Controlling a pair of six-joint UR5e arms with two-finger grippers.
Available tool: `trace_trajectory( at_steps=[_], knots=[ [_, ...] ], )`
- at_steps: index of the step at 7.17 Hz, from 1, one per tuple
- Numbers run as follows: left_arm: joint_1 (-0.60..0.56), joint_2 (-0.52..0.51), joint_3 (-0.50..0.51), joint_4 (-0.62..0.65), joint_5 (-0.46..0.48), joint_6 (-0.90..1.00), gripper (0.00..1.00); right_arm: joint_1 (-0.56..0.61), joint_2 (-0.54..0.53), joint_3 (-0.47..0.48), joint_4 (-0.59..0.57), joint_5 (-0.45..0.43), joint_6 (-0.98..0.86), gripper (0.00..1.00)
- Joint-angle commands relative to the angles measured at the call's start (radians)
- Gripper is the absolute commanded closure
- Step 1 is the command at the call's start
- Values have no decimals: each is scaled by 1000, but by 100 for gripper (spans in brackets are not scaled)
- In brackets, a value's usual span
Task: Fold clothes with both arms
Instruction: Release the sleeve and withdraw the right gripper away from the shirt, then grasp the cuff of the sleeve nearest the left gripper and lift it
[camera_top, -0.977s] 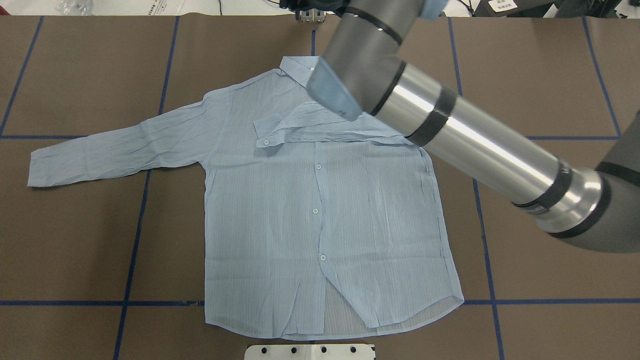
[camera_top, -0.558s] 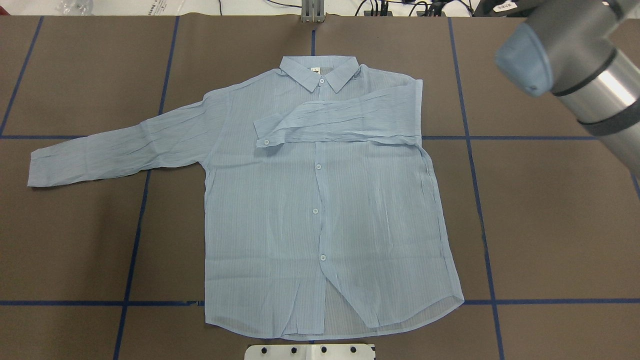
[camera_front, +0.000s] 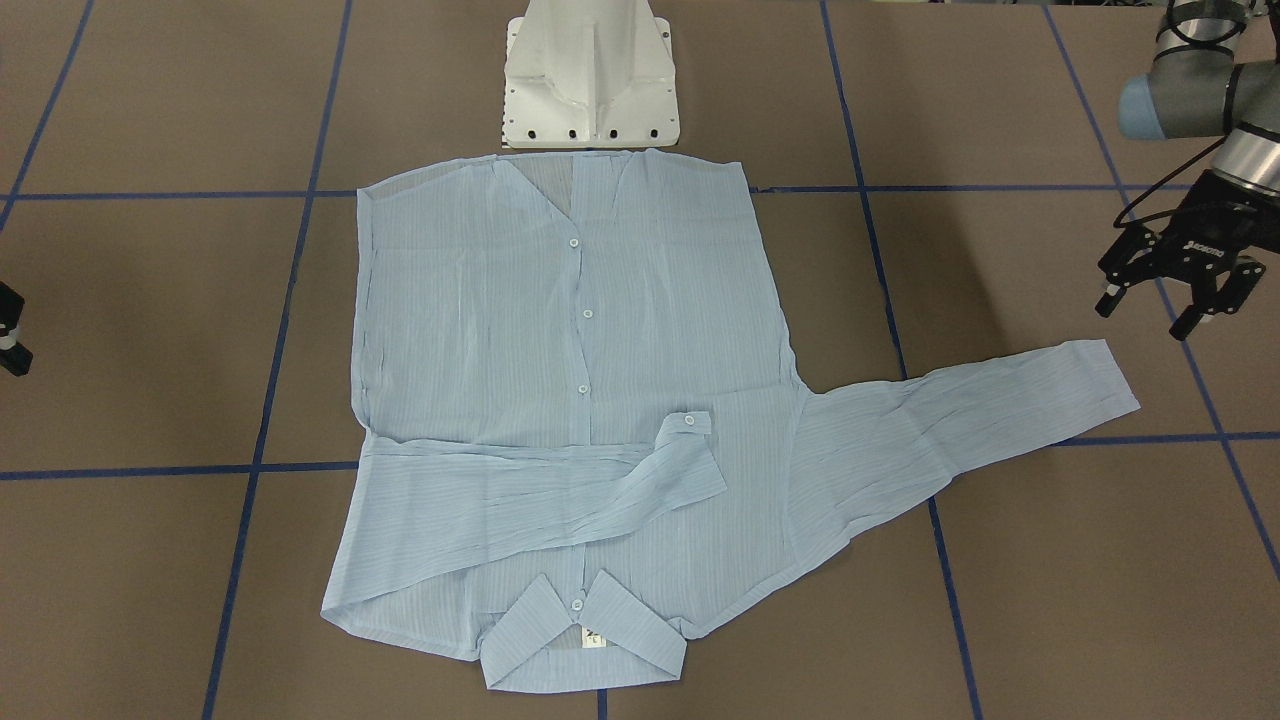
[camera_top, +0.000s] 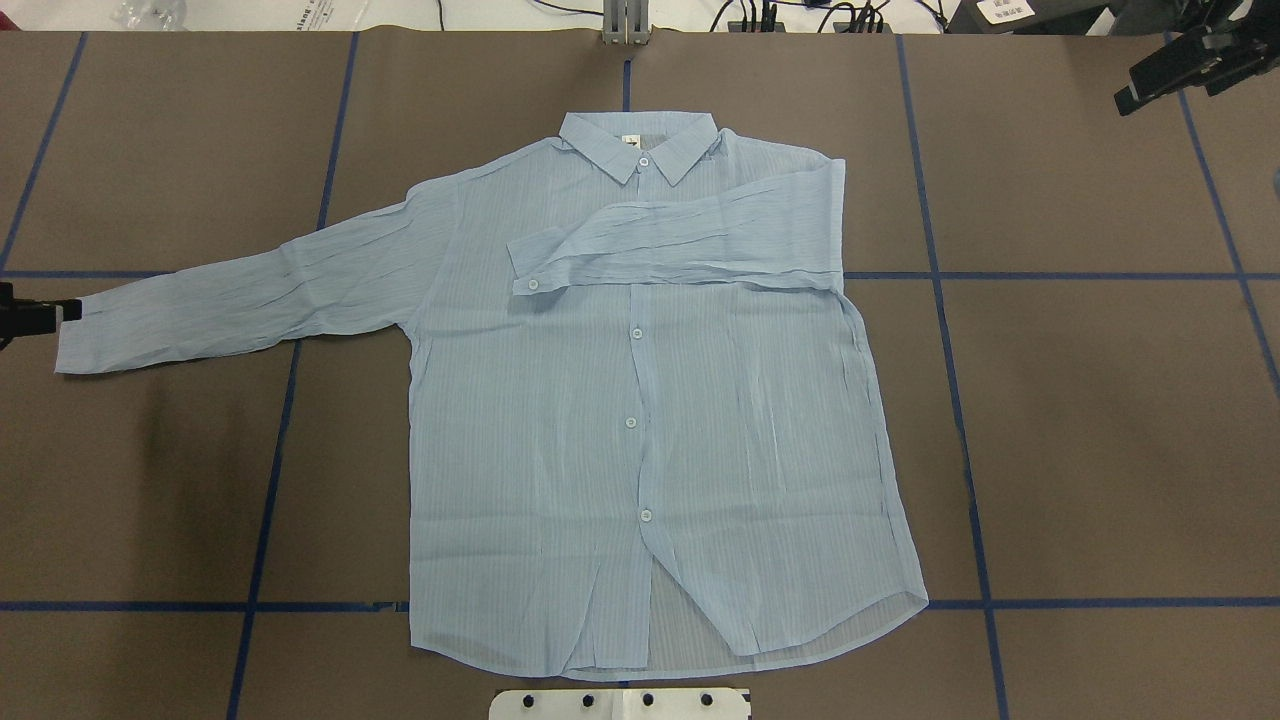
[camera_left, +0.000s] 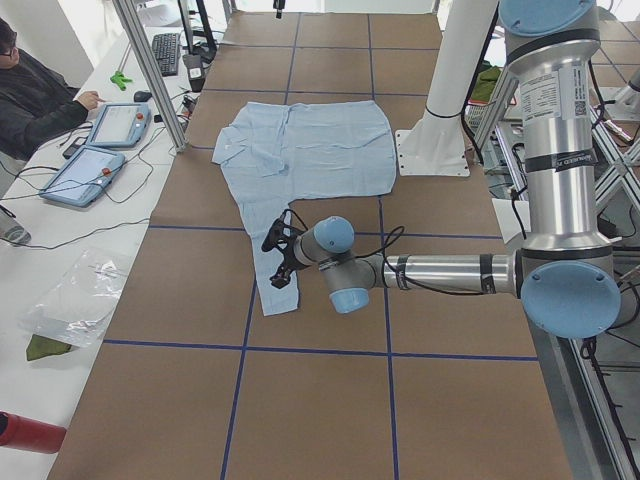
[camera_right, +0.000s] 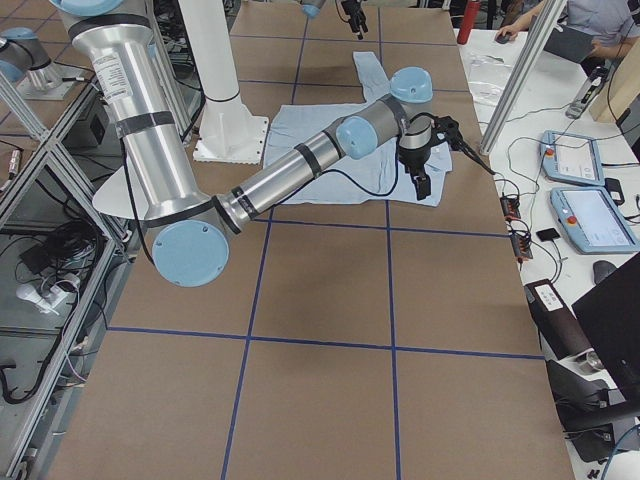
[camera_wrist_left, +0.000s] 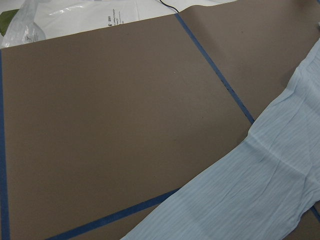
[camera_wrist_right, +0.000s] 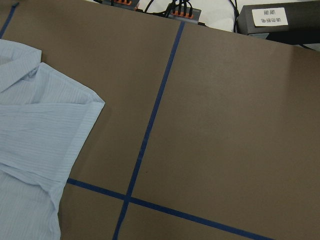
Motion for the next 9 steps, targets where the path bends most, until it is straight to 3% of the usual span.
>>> trace_trajectory(
  at_steps=[1, 3, 9],
  knots=[
    [55, 2, 101, -60, 62, -49, 23, 7, -25, 8, 20, 6, -5, 0],
    [56, 2, 141, -94, 62, -173, 41, 8, -27, 11, 20, 6, 0, 0],
    [73, -3, 189, -128, 63, -192, 44, 7, -28, 10, 20, 3, 0, 0]
  ],
)
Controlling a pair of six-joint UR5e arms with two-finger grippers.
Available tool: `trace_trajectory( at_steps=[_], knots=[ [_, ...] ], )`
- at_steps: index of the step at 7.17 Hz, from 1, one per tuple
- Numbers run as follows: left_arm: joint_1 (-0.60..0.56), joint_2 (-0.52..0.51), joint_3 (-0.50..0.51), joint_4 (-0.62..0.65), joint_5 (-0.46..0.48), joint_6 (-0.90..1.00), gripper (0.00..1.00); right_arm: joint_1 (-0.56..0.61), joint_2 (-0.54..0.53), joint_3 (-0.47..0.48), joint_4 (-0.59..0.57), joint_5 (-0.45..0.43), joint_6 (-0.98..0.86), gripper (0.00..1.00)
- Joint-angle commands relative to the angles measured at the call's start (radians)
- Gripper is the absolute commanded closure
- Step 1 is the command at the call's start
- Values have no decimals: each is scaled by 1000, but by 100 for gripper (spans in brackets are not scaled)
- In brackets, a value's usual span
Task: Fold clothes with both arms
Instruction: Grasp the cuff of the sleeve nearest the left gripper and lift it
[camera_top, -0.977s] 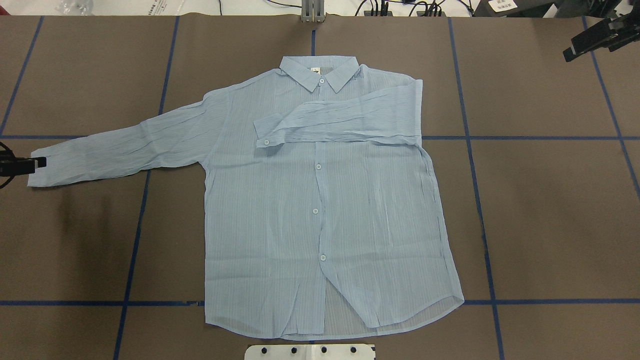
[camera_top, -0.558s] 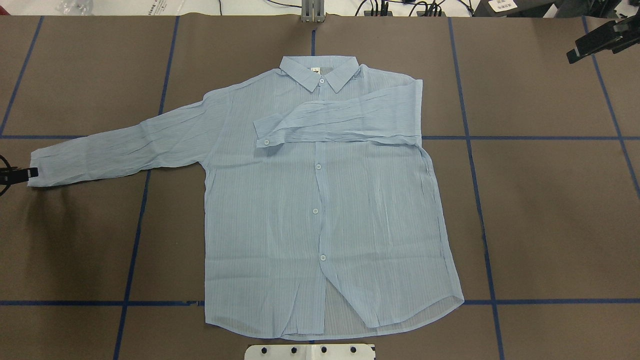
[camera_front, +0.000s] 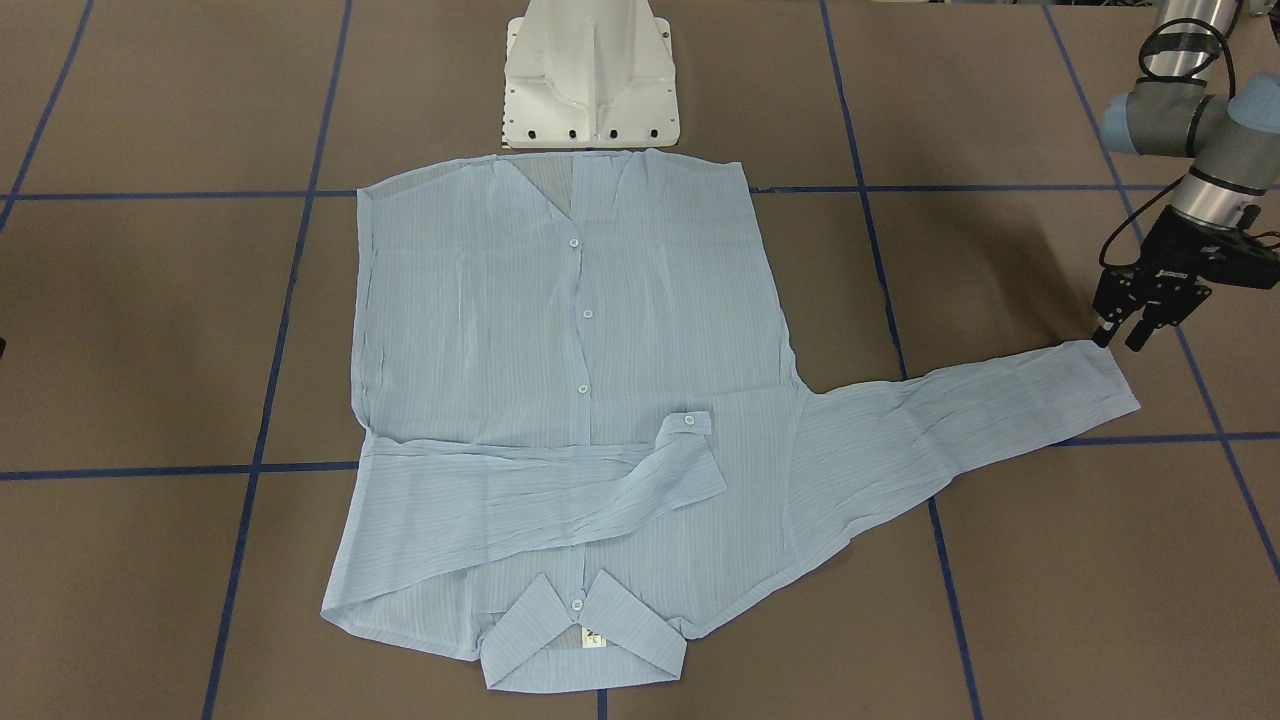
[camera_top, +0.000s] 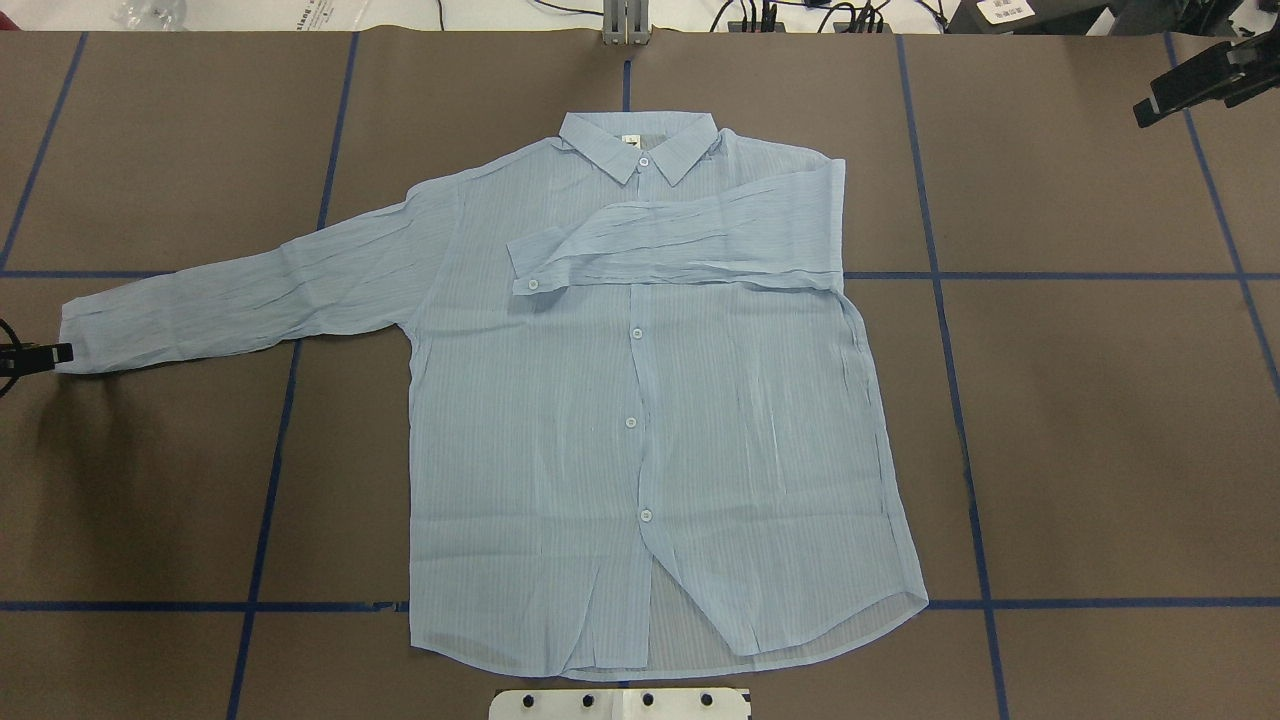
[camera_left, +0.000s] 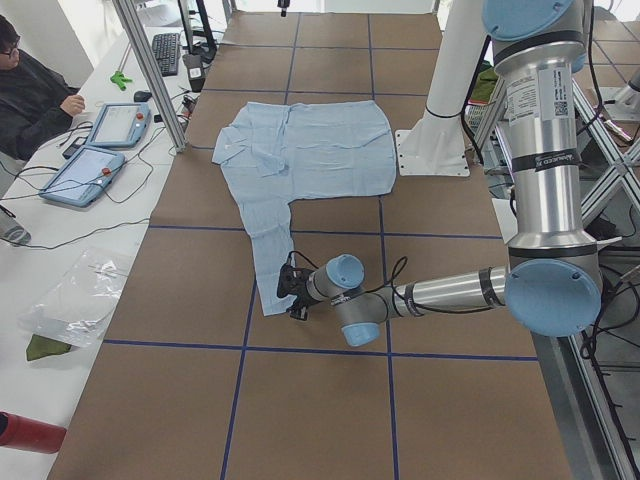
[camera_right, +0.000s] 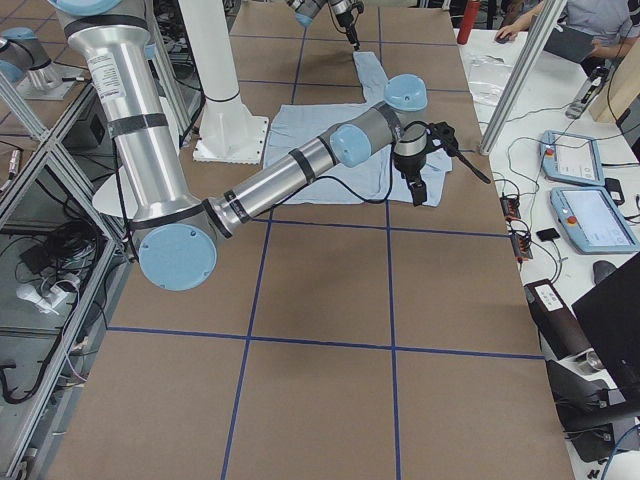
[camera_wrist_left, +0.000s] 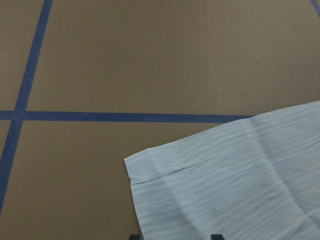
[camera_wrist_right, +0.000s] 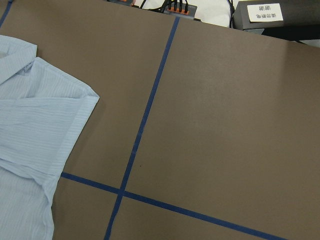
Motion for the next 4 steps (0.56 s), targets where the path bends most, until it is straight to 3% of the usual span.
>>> trace_trajectory(
  at_steps=[1, 4],
  knots=[
    [13, -4, 2, 0, 0, 2, 44, 0, -6, 0, 1, -1, 0, 0],
    [38, -4, 2, 1, 2, 3, 44, 0, -7, 0, 1, -1, 0, 0]
  ],
)
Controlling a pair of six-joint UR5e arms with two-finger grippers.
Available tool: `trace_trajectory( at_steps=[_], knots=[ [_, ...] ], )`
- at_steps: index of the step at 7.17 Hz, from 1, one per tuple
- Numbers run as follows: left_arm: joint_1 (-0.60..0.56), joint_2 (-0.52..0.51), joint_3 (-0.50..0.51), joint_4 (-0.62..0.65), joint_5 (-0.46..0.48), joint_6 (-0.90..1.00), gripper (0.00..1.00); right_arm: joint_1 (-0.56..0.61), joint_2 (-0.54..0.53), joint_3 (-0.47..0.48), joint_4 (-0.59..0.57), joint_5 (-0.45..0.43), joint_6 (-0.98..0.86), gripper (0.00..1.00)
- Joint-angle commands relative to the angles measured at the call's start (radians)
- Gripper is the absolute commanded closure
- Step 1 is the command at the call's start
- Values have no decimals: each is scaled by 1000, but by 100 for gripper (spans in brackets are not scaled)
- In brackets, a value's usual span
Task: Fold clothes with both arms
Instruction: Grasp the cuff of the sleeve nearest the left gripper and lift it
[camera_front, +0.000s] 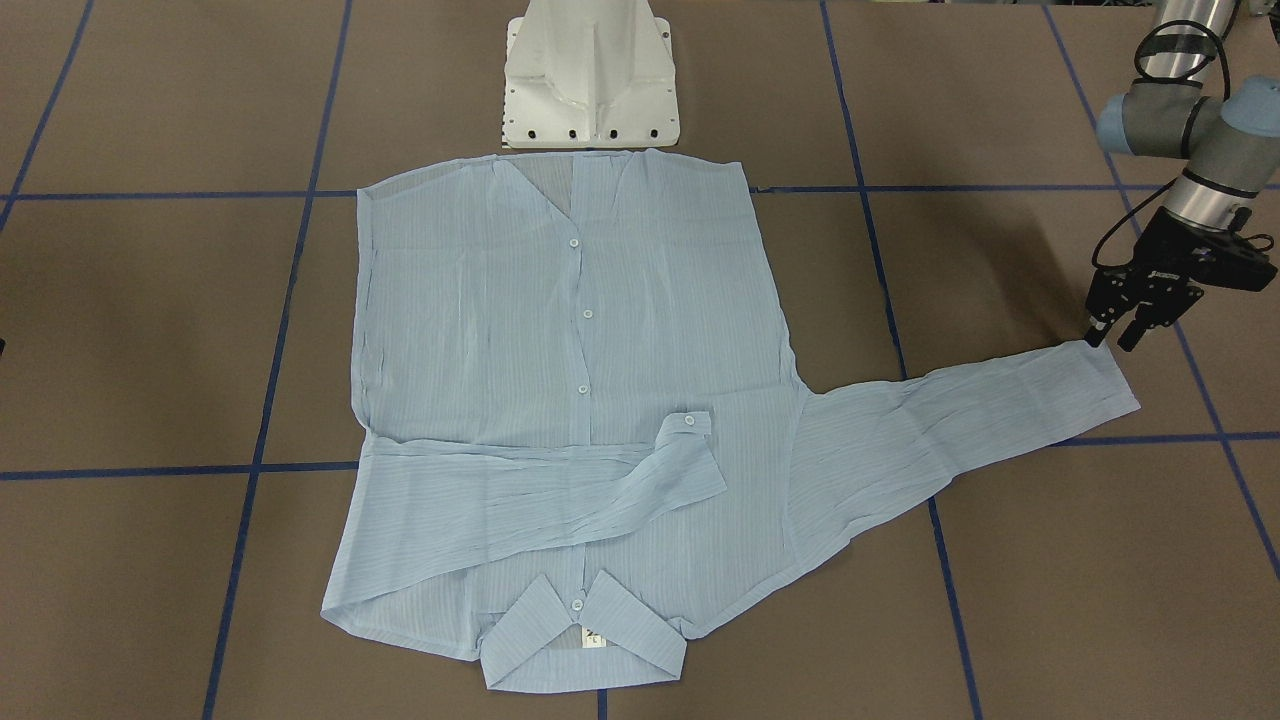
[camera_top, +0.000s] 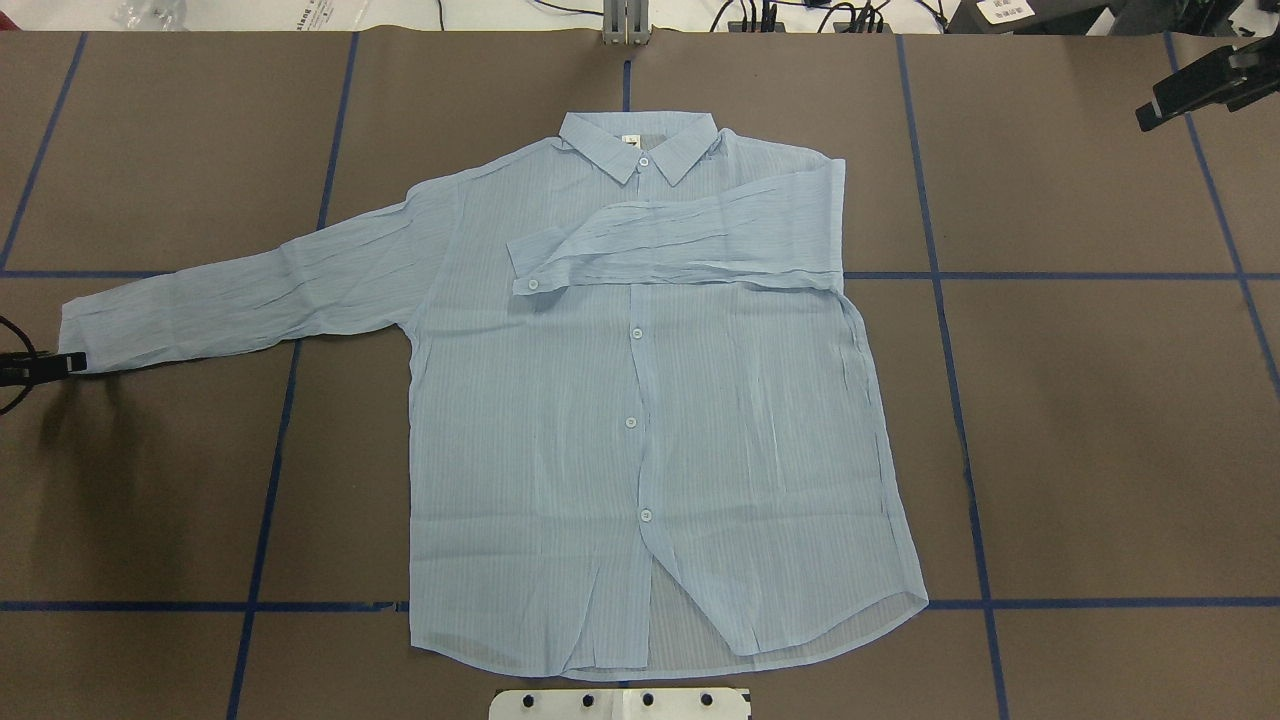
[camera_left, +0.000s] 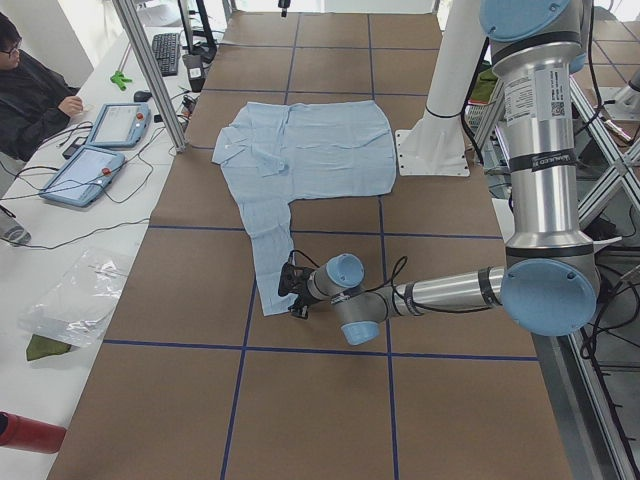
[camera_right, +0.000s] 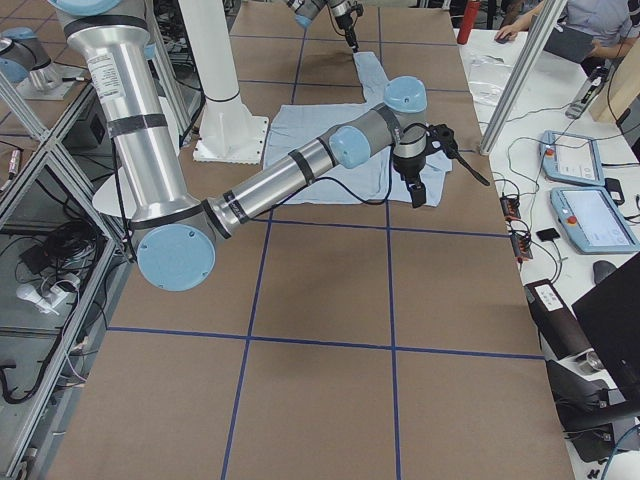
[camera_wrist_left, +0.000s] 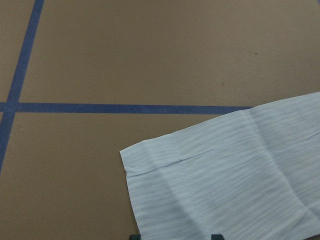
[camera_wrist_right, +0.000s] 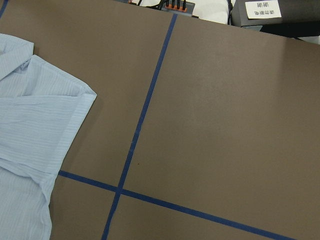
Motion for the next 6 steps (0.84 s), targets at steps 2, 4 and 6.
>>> trace_trajectory(
  at_steps=[2, 4, 6],
  knots=[
    [14, 0, 5, 1, 1, 3, 44, 0, -2, 0, 1, 0, 0, 0],
    [14, 1, 6, 2, 1, 8, 44, 0, -7, 2, 1, -2, 0, 0],
    [14, 1, 6, 2, 1, 8, 44, 0, -8, 2, 1, 0, 0, 0]
  ],
)
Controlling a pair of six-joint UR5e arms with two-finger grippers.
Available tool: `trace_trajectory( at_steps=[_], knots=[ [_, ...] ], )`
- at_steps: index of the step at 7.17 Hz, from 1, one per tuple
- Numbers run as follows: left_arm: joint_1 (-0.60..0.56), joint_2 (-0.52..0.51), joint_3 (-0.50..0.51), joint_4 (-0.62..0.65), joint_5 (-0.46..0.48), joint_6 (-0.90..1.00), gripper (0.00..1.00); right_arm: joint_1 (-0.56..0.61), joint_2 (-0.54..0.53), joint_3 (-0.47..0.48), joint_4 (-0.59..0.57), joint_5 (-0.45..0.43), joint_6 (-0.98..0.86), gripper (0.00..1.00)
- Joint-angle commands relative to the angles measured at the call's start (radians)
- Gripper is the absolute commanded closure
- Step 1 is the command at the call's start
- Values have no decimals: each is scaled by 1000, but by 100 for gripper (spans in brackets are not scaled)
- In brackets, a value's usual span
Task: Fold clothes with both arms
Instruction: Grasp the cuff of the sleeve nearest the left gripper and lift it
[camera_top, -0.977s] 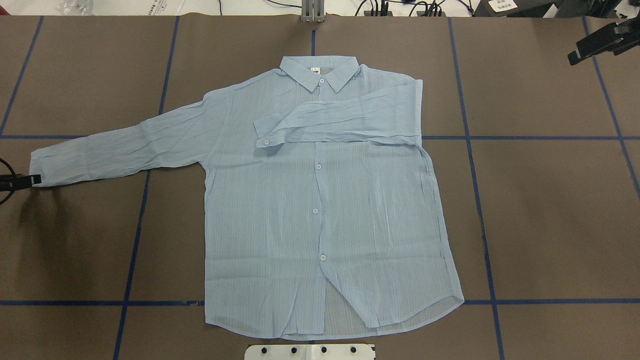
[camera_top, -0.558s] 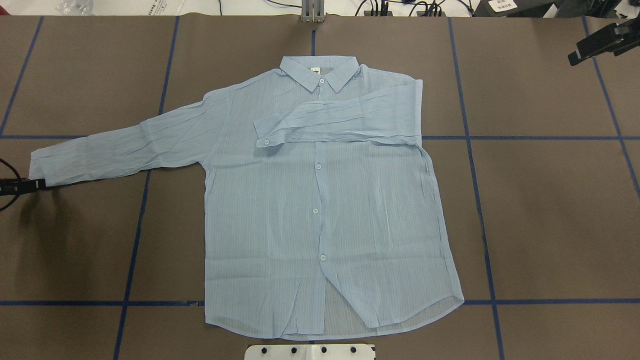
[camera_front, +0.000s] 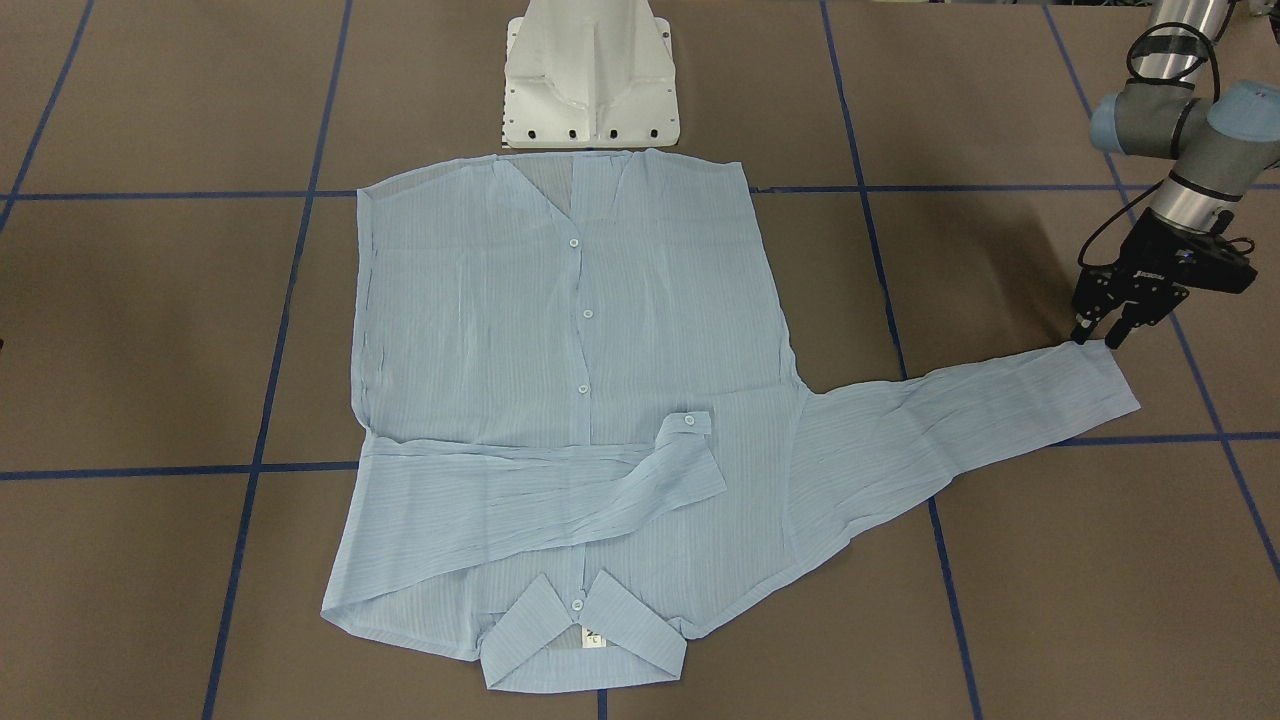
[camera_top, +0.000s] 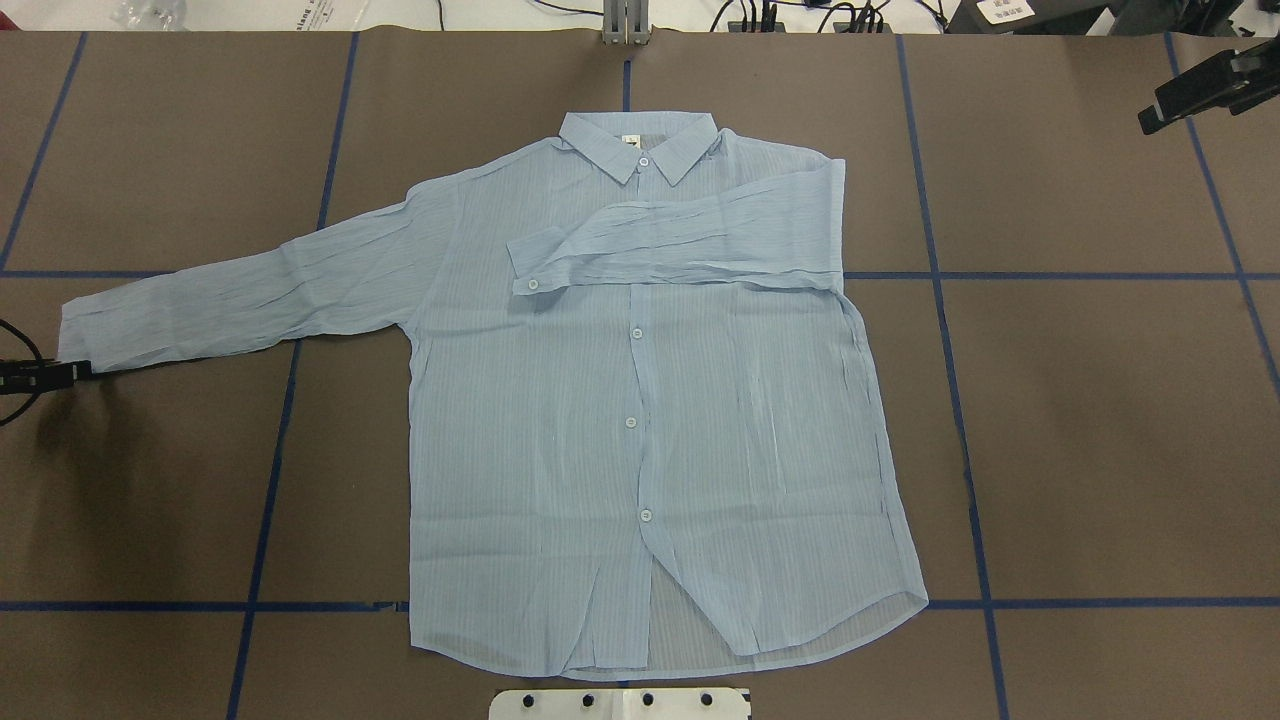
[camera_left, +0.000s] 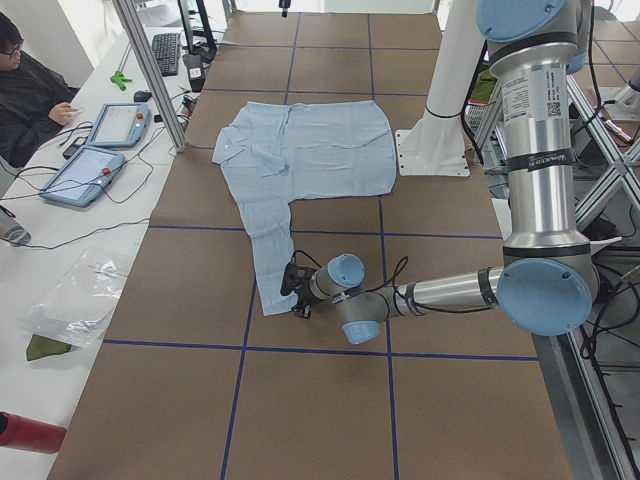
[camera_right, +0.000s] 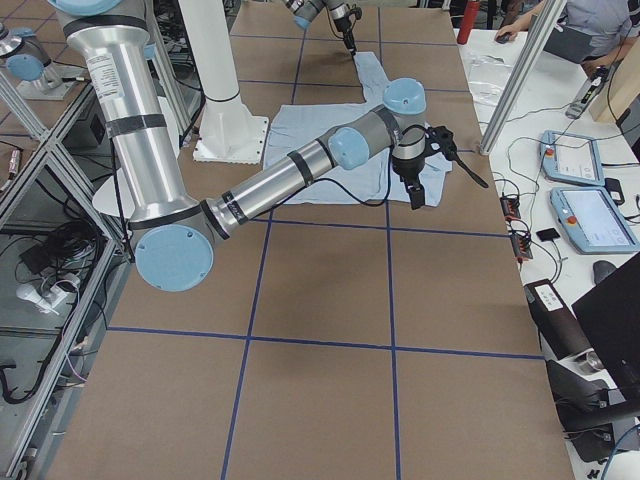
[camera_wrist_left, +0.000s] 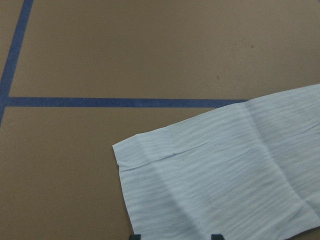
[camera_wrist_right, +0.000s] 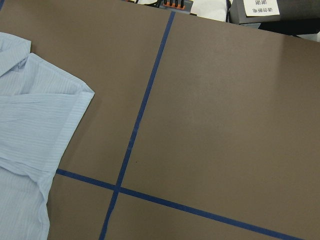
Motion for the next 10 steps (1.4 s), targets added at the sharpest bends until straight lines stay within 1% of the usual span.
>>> trace_trajectory(
  at_steps=[1, 2, 3, 4, 7, 8, 9, 10],
  knots=[
    [0, 0, 0, 0, 2, 0, 46, 0, -2, 0, -2, 0, 0, 0],
    [0, 0, 0, 0, 2, 0, 61, 0, -4, 0, 0, 1, 0, 0],
    [0, 2, 2, 0, 2, 0, 88, 0, -4, 2, 0, 1, 0, 0],
    [0, 5, 2, 0, 2, 0, 100, 0, -4, 0, 0, 0, 0, 0],
    [-3, 3, -14, 3, -15, 28, 100, 0, -5, 2, 0, 1, 3, 0],
    [-3, -6, -50, 8, -18, 28, 100, 0, -6, 2, 0, 1, 3, 0],
    [-5, -12, -96, 8, -52, 29, 100, 0, -6, 2, 0, 1, 3, 0],
    [-14, -36, -153, 3, -52, 28, 100, 0, -9, 2, 0, 1, 5, 0]
  ],
)
